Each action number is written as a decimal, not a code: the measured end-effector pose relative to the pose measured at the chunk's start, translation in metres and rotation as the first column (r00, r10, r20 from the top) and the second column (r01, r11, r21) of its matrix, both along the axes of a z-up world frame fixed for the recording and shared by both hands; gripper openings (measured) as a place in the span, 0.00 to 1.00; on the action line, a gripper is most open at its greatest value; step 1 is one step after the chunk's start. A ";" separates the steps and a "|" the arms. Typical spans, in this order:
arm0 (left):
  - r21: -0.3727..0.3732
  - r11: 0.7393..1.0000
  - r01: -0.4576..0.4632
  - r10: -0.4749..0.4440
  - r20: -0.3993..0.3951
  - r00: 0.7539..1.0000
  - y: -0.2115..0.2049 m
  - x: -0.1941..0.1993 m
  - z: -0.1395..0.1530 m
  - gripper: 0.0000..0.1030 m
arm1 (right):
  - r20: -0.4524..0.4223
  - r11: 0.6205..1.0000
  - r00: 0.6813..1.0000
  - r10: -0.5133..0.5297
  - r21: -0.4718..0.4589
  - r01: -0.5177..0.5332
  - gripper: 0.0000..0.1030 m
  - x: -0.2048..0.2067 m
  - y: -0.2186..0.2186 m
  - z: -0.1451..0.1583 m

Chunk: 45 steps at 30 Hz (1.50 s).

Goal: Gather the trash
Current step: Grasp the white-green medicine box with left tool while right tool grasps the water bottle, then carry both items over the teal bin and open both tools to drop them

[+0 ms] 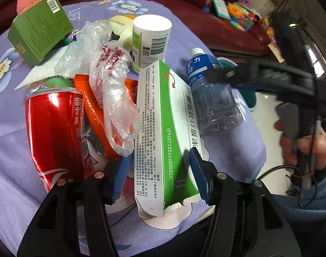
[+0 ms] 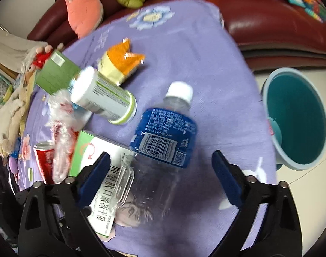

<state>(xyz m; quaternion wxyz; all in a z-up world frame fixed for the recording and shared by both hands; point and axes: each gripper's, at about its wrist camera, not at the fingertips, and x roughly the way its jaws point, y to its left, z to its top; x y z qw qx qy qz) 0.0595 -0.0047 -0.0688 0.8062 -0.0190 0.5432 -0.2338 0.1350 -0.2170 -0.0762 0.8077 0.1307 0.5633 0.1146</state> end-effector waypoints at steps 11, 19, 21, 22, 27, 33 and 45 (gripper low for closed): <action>-0.004 0.993 0.119 -0.119 0.051 0.992 -0.027 -0.013 0.020 0.36 | -0.022 0.999 1.000 -0.023 0.043 0.023 0.65 -0.051 -0.053 -0.006; 0.083 0.983 0.164 -0.166 0.021 0.986 -0.075 0.002 0.016 0.35 | -0.018 0.994 0.999 -0.031 0.108 0.033 0.65 -0.079 -0.083 -0.011; 0.110 0.982 0.151 -0.152 0.003 0.988 -0.084 0.010 0.007 0.39 | -0.016 0.992 0.999 -0.033 0.121 0.034 0.65 -0.079 -0.085 -0.011; 0.128 0.982 0.140 -0.140 -0.013 0.990 -0.089 0.015 0.000 0.40 | -0.014 0.991 0.999 -0.031 0.128 0.033 0.65 -0.080 -0.087 -0.012; 0.177 0.981 0.076 -0.069 -0.043 0.997 -0.091 0.029 -0.018 0.31 | -0.014 0.990 1.000 -0.019 0.139 0.021 0.66 -0.077 -0.088 -0.013; 0.190 0.982 0.022 -0.023 0.003 1.000 -0.079 0.030 0.000 0.31 | -0.028 0.982 1.000 -0.012 0.187 0.017 0.66 -0.062 -0.084 -0.029; 0.123 0.990 0.068 -0.078 0.084 0.993 -0.147 0.048 0.045 0.31 | 0.137 0.936 0.947 -0.290 0.247 0.251 0.65 -0.071 -0.180 0.010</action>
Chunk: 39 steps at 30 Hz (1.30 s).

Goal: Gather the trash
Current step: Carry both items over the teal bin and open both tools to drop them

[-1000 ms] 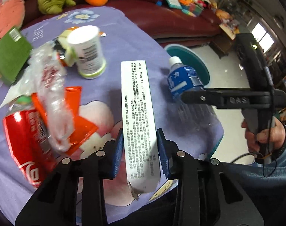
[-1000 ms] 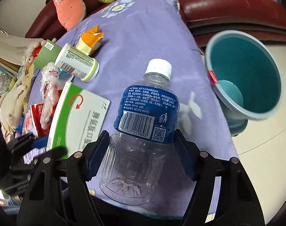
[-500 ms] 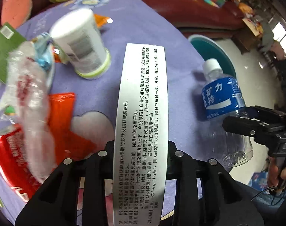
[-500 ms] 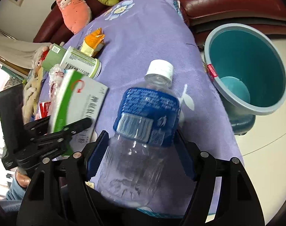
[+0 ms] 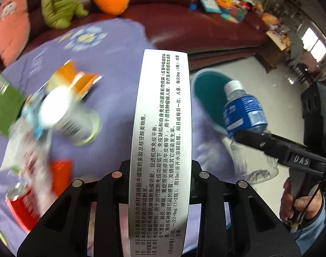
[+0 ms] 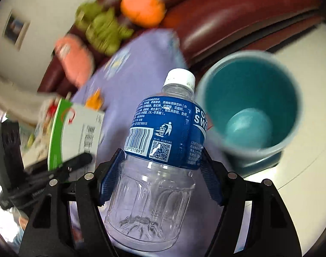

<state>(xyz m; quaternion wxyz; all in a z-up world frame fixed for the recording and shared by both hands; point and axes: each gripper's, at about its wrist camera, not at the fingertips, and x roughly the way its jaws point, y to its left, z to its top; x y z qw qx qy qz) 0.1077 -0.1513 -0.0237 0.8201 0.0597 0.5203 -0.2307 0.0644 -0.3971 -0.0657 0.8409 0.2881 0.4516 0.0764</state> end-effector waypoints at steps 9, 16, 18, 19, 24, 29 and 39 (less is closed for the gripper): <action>-0.041 0.992 0.121 -0.122 -0.021 0.992 -0.119 0.046 -0.016 0.32 | 0.024 0.965 0.966 -0.257 -0.055 0.258 0.65 -0.010 -0.097 0.004; 0.003 0.981 0.193 -0.193 -0.069 0.979 -0.185 0.077 -0.053 0.32 | -0.041 0.960 0.964 -0.263 -0.108 0.258 0.65 0.004 -0.125 -0.020; 0.020 0.980 0.196 -0.193 -0.090 0.977 -0.197 0.085 -0.066 0.32 | -0.058 0.962 0.965 -0.258 -0.114 0.250 0.65 0.008 -0.127 -0.025; 0.027 0.980 0.197 -0.194 -0.098 0.976 -0.202 0.088 -0.072 0.32 | -0.066 0.962 0.964 -0.256 -0.117 0.247 0.65 0.011 -0.128 -0.029; 0.082 0.977 0.197 -0.187 -0.122 0.975 -0.208 0.100 -0.098 0.40 | -0.088 0.963 0.963 -0.253 -0.124 0.241 0.65 0.020 -0.132 -0.038; 0.116 0.975 0.191 -0.183 -0.073 0.980 -0.205 0.095 -0.097 0.66 | -0.102 0.964 0.964 -0.246 -0.128 0.233 0.65 0.032 -0.129 -0.042; 0.080 0.986 0.149 -0.147 -0.025 0.989 -0.171 0.088 -0.075 0.75 | -0.094 0.965 0.972 -0.215 -0.176 0.196 0.65 0.043 -0.120 -0.041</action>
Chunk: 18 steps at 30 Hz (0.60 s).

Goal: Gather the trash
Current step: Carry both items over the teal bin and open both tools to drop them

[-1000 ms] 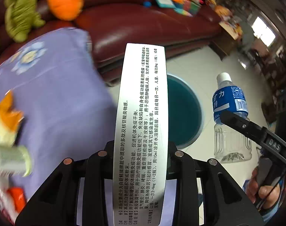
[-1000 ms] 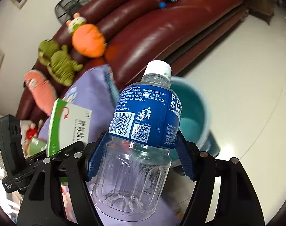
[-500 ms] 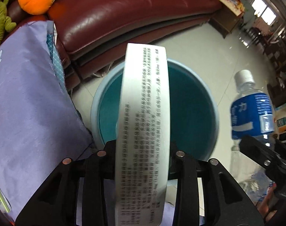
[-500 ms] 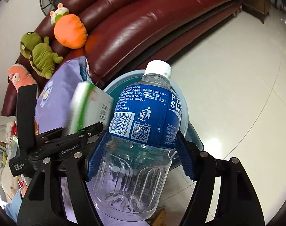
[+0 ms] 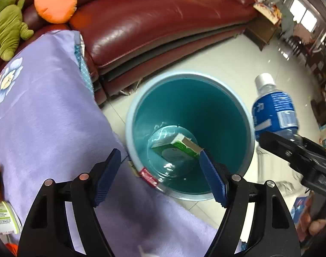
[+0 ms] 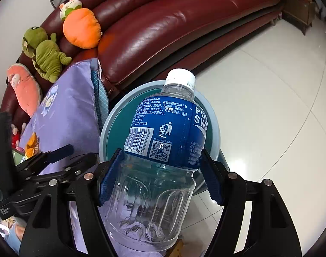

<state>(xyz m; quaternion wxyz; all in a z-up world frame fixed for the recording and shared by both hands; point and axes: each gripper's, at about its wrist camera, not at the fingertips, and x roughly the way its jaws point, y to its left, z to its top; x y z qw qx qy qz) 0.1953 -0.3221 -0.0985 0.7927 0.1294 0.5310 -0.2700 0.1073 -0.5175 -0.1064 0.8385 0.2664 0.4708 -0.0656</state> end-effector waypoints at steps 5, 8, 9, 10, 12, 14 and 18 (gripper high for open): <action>-0.009 1.000 -0.027 0.027 0.020 0.999 0.016 0.002 0.009 0.77 | -0.020 0.999 1.000 0.023 -0.045 -0.024 0.66 0.015 0.007 -0.003; -0.021 0.999 -0.043 0.043 0.018 0.999 0.026 0.004 0.013 0.78 | -0.033 0.997 0.999 0.036 -0.071 -0.039 0.66 0.022 0.014 -0.004; -0.022 0.999 -0.047 0.048 0.019 0.999 0.027 0.003 0.014 0.78 | -0.036 0.996 0.999 0.039 -0.079 -0.042 0.67 0.024 0.017 -0.004; -0.025 0.998 -0.053 0.054 0.020 0.998 0.030 0.004 0.015 0.78 | -0.036 0.995 0.999 0.040 -0.086 -0.043 0.71 0.025 0.018 -0.003; -0.027 0.998 -0.059 0.060 0.020 0.998 0.033 0.004 0.015 0.79 | -0.031 0.994 0.999 0.042 -0.102 -0.045 0.73 0.025 0.021 0.000; -0.029 0.997 -0.065 0.065 0.015 0.998 0.037 0.005 0.015 0.79 | -0.034 0.991 0.998 0.045 -0.121 -0.049 0.75 0.026 0.025 0.005; -0.041 0.996 -0.076 0.077 0.013 0.997 0.047 0.001 0.019 0.80 | -0.035 0.989 0.998 0.050 -0.139 -0.055 0.78 0.024 0.032 0.014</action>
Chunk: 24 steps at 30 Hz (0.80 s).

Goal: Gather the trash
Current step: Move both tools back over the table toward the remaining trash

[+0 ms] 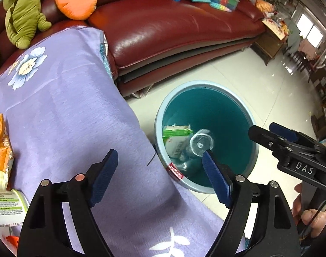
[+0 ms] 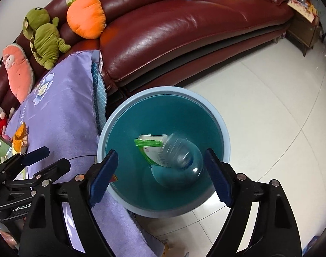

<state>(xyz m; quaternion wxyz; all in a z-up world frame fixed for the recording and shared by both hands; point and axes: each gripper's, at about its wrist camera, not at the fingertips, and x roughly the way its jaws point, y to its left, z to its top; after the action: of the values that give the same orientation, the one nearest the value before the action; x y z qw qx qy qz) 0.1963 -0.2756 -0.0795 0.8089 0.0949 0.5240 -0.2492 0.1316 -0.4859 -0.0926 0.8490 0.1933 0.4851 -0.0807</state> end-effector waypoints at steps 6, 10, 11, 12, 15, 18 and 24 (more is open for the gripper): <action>-0.030 0.999 -0.022 0.023 0.019 1.000 0.023 -0.011 0.018 0.80 | 0.012 1.000 1.000 0.011 -0.020 -0.010 0.79 -0.011 0.017 0.021; -0.053 0.997 -0.048 0.050 0.035 0.998 0.048 -0.026 0.032 0.82 | 0.033 0.999 0.999 0.032 -0.033 -0.031 0.80 -0.021 0.035 0.040; -0.058 0.997 -0.055 0.057 0.037 0.998 0.055 -0.029 0.035 0.82 | 0.038 0.999 0.998 0.040 -0.035 -0.038 0.81 -0.024 0.040 0.044; -0.062 0.996 -0.061 0.064 0.040 0.997 0.062 -0.034 0.038 0.83 | 0.043 0.998 0.998 0.052 -0.038 -0.050 0.81 -0.027 0.048 0.049; -0.076 0.993 -0.085 0.089 0.057 0.994 0.086 -0.047 0.049 0.84 | 0.048 0.996 0.995 0.085 -0.043 -0.082 0.82 -0.034 0.067 0.058; -0.091 0.989 -0.120 0.126 0.066 0.990 0.116 -0.060 0.058 0.84 | 0.052 0.993 0.992 0.113 -0.048 -0.111 0.82 -0.040 0.088 0.066; -0.117 0.976 -0.184 0.195 0.084 0.977 0.174 -0.080 0.075 0.85 | 0.065 0.981 0.980 0.188 -0.071 -0.183 0.82 -0.048 0.135 0.083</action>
<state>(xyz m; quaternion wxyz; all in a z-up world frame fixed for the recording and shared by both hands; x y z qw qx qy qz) 0.1165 -0.1018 -0.0047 0.8569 0.0122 0.4774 -0.1941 0.0839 -0.3511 -0.0099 0.8754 0.1223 0.4676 -0.0101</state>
